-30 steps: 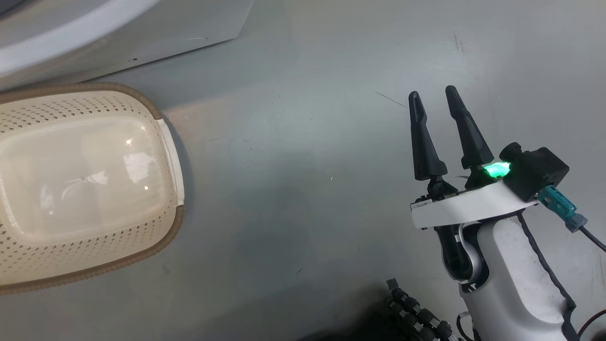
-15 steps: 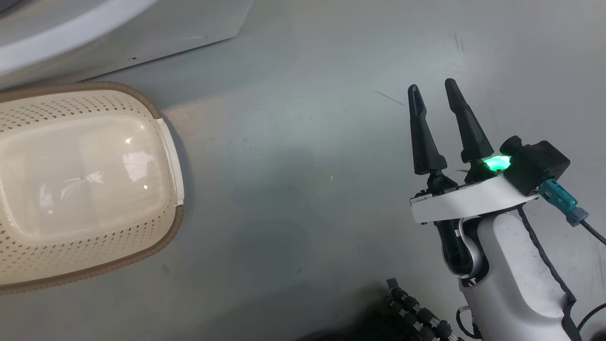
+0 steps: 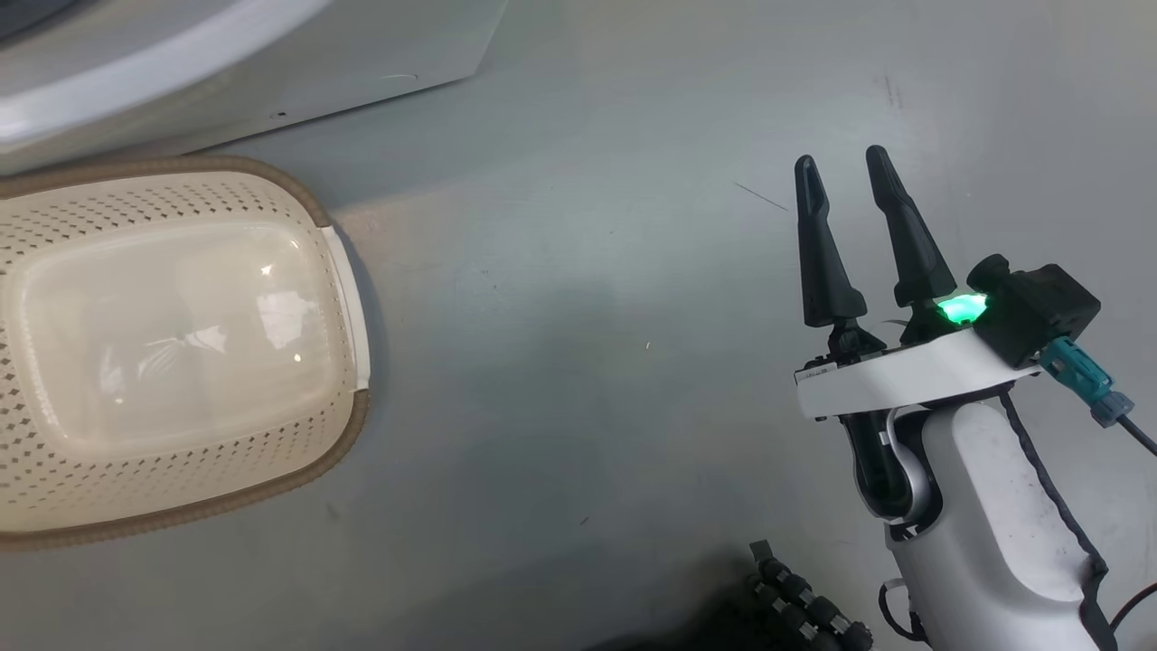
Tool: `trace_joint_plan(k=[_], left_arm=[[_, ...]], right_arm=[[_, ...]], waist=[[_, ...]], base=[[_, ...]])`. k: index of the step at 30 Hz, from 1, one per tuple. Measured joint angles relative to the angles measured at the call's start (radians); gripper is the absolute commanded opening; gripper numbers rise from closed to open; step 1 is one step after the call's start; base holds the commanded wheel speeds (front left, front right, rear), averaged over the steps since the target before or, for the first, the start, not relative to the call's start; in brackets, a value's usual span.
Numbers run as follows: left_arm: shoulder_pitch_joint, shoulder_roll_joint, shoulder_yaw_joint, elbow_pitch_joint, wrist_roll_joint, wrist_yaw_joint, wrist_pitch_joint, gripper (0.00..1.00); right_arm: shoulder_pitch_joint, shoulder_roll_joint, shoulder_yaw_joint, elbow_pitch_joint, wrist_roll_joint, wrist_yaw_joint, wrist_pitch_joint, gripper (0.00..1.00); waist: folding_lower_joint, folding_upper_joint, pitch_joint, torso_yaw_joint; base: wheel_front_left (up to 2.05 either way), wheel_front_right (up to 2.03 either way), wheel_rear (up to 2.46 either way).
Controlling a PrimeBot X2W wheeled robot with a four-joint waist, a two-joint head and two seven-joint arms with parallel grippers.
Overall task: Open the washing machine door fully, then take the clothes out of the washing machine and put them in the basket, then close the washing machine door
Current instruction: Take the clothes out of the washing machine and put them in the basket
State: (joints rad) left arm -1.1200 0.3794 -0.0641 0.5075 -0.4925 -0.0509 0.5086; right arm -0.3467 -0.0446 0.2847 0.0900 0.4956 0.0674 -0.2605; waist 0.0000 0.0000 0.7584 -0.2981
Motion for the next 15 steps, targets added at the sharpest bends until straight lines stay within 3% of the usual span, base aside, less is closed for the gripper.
trace_joint_plan(k=[15], left_arm=[[0.111, -0.065, 0.001, -0.059, 0.018, -0.016, -0.244, 0.0]], right_arm=[[0.002, 0.0, -0.04, 0.024, -0.062, 0.002, 0.0, 1.0]], waist=[[0.0, 0.0, -0.065, 0.052]], base=[[0.0, 0.0, 0.0]])
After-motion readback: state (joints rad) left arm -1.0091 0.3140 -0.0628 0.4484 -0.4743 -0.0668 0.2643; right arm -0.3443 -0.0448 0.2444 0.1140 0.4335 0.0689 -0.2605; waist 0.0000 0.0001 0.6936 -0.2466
